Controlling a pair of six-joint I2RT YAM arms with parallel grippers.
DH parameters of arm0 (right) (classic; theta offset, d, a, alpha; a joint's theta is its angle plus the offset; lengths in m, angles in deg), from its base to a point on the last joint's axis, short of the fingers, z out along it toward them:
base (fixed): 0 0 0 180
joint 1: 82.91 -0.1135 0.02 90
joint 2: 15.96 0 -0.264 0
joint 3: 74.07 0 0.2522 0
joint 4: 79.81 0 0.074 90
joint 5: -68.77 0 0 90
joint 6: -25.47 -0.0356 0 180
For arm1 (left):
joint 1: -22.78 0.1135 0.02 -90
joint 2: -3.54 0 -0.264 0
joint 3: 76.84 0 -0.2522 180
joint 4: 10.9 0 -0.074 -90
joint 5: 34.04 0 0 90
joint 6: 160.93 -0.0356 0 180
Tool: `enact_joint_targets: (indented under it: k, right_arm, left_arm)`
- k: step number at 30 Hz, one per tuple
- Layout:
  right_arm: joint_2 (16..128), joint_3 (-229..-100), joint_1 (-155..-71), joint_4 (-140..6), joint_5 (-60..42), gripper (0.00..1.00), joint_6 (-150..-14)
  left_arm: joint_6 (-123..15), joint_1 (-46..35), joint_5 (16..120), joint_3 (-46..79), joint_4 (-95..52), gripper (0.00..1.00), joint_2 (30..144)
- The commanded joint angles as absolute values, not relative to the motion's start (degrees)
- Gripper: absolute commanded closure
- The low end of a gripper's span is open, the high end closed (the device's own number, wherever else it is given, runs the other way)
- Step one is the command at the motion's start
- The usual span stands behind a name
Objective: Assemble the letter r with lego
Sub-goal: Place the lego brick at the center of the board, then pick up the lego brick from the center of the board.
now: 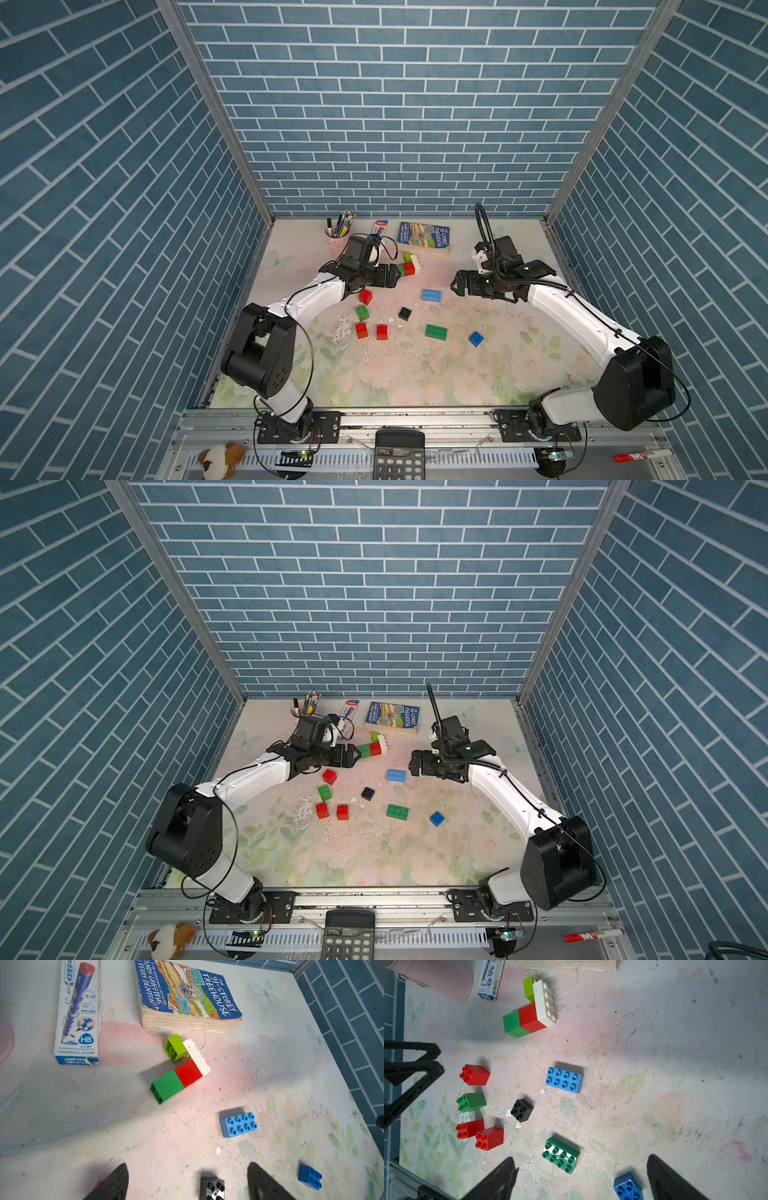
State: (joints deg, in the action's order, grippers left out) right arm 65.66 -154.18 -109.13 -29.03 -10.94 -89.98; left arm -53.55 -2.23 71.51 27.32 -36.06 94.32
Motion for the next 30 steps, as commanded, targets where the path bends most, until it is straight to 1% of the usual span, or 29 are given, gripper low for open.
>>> enact_joint_targets:
  k: [1,7,10,13,16,20,21,22,23,25,30]
  right_arm:
    - [67.4,-156.5,-108.9,-28.3,-11.4,0.02,-88.7]
    - [71.8,-159.5,-108.9,-30.5,-9.5,0.06,-89.3]
    - [75.0,-162.3,-109.0,-30.3,-9.0,0.08,-90.2]
    - [76.1,-163.3,-109.0,-30.7,-7.9,0.08,-91.1]
    - [75.3,-163.0,-109.0,-30.2,-8.6,0.09,-91.1]
    - [72.3,-161.4,-109.0,-28.9,-11.1,0.14,-90.7]
    - [71.5,-160.9,-109.0,-28.7,-11.6,0.14,-90.7]
    - [70.8,-160.3,-109.0,-28.5,-12.0,0.15,-90.7]
    - [70.2,-159.9,-108.9,-28.4,-12.3,0.15,-90.5]
    - [69.1,-158.9,-108.9,-28.3,-12.5,0.16,-90.5]
    - [68.8,-157.7,-108.7,-28.2,-12.6,0.15,-89.9]
  left_arm:
    - [-52.4,-3.0,67.7,30.3,-42.0,0.09,90.0]
    - [-52.2,-3.2,64.2,34.8,-45.0,0.08,81.9]
    - [-53.4,-3.2,61.1,35.9,-43.9,0.04,80.2]
    - [-56.5,-3.1,59.6,30.8,-44.0,0.02,84.6]
    - [-60.2,-3.1,62.0,22.0,-44.1,0.04,94.4]
    - [-64.2,-2.8,60.0,7.5,-48.5,0.26,108.0]
    - [-64.8,-2.5,59.6,4.1,-49.7,0.36,111.0]
    - [-65.2,-2.1,59.8,0.9,-50.7,0.43,113.7]
    - [-65.2,-1.9,59.7,-1.3,-51.4,0.47,115.5]
    - [-65.3,-1.2,60.8,-4.7,-52.8,0.48,118.5]
    - [-68.2,-1.4,64.9,-4.7,-52.2,0.31,119.5]
